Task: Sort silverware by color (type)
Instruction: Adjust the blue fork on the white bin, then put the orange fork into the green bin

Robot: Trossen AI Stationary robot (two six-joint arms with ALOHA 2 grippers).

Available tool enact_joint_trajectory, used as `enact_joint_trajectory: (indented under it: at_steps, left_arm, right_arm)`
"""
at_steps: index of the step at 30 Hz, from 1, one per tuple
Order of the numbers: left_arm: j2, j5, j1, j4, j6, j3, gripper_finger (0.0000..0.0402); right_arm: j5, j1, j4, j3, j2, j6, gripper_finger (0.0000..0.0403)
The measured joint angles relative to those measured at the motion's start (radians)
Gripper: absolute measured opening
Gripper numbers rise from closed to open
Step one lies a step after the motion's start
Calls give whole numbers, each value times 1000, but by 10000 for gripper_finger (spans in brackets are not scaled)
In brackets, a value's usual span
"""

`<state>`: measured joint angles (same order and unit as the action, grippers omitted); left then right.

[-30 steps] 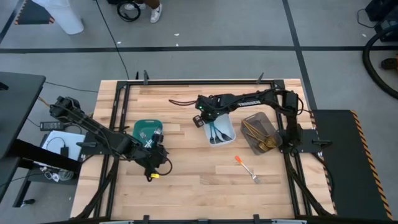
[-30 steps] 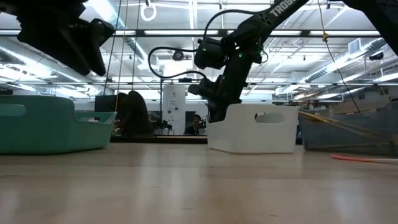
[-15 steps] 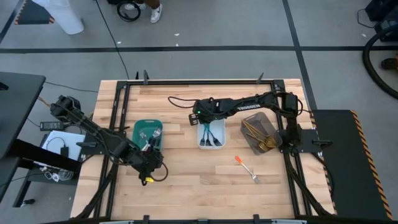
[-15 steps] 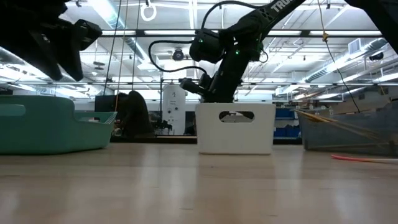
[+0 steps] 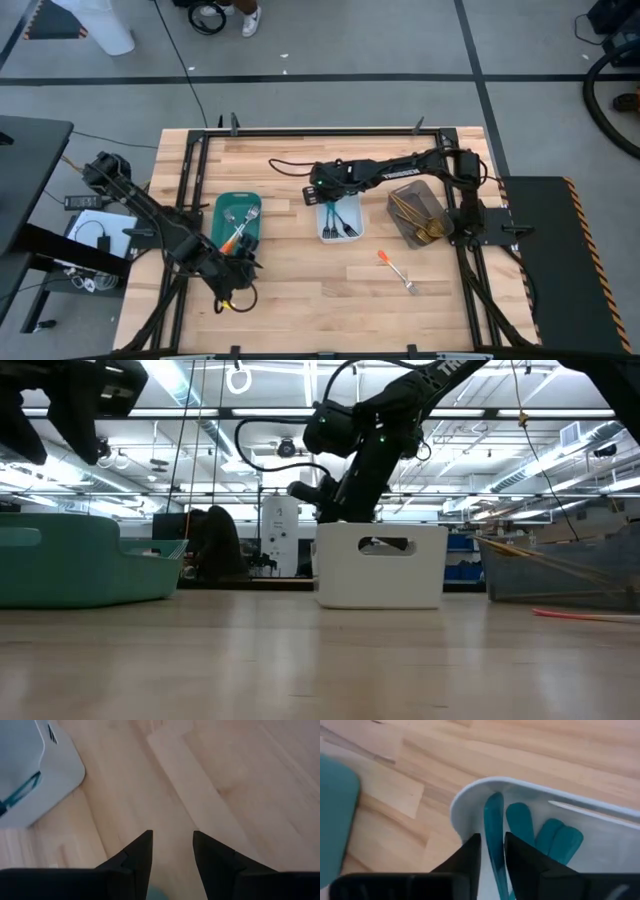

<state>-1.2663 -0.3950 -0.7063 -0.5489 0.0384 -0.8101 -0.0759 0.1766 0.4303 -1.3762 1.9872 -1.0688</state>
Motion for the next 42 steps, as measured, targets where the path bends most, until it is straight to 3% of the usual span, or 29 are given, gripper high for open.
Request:
enact_joint_trajectory:
  at_steps: [5, 11, 19, 23, 29, 38, 42]
  left_arm:
    - [1, -1, -1, 124, -35, 34, 148]
    - [5, -1, 23, 265, -19, 134, 148]
    - [5, -13, 74, 277, 156, 134, 148]
    - [5, -14, 105, 275, 238, 134, 148]
    - [5, -13, 148, 272, 300, 134, 148]
    - [5, -14, 167, 283, 317, 134, 148]
    - [5, -17, 167, 324, 318, 134, 148]
  right_arm:
    - [7, 2, 14, 0, -42, 34, 116]
    - [25, 2, 72, 0, -121, 110, 124]
    - [102, -28, 119, 0, -206, 452, 124]
    - [154, -65, 120, 0, -209, 577, 124]
    - [158, -145, 118, 0, -209, 623, 124]
    - [45, -297, 112, 0, -213, 757, 124]
    - [63, -355, 109, 0, -215, 878, 124]
